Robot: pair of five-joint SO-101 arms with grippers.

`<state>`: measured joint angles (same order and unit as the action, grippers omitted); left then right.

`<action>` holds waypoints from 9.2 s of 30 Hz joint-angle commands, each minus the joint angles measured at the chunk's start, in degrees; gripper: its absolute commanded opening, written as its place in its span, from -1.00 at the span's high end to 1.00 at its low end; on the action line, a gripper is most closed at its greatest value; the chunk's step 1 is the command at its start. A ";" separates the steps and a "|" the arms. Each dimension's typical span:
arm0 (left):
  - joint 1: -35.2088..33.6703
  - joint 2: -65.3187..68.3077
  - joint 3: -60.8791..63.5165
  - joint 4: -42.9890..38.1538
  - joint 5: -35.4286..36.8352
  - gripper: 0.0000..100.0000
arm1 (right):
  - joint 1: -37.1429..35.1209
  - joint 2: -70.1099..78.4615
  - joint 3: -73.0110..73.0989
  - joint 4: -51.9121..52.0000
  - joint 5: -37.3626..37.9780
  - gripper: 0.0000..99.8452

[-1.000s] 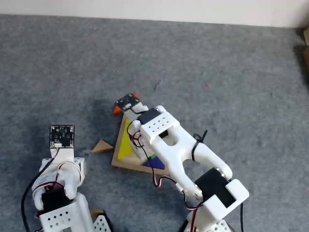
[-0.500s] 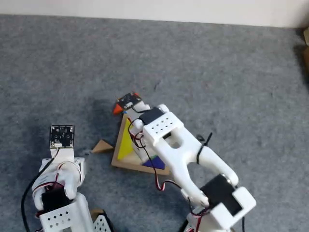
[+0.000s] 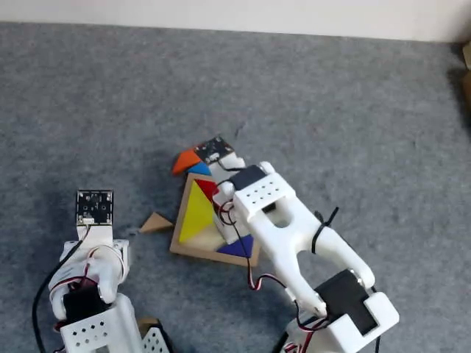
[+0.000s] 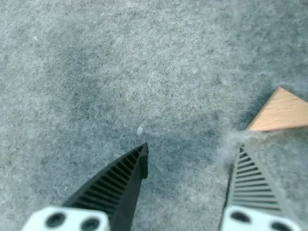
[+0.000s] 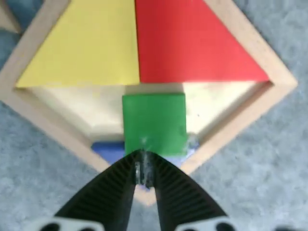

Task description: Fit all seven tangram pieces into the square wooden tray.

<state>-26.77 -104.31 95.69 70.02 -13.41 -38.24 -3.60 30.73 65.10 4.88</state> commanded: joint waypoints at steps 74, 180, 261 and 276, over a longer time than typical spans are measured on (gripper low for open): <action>-0.75 0.04 -1.01 -0.18 -0.53 0.46 | 1.98 67.65 -97.27 15.87 -32.26 0.56; -0.66 0.04 -1.01 -0.18 -0.53 0.46 | -0.84 11.91 -49.63 35.74 21.54 0.80; -0.66 0.04 -1.01 -0.18 -0.53 0.46 | 0.31 8.22 -9.36 -0.75 28.22 0.92; -0.66 0.04 -1.01 -0.18 -0.44 0.46 | 6.73 14.55 -9.80 -0.84 35.43 0.92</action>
<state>-26.77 -104.31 95.69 70.02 -13.41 -34.29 9.58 20.70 64.75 38.46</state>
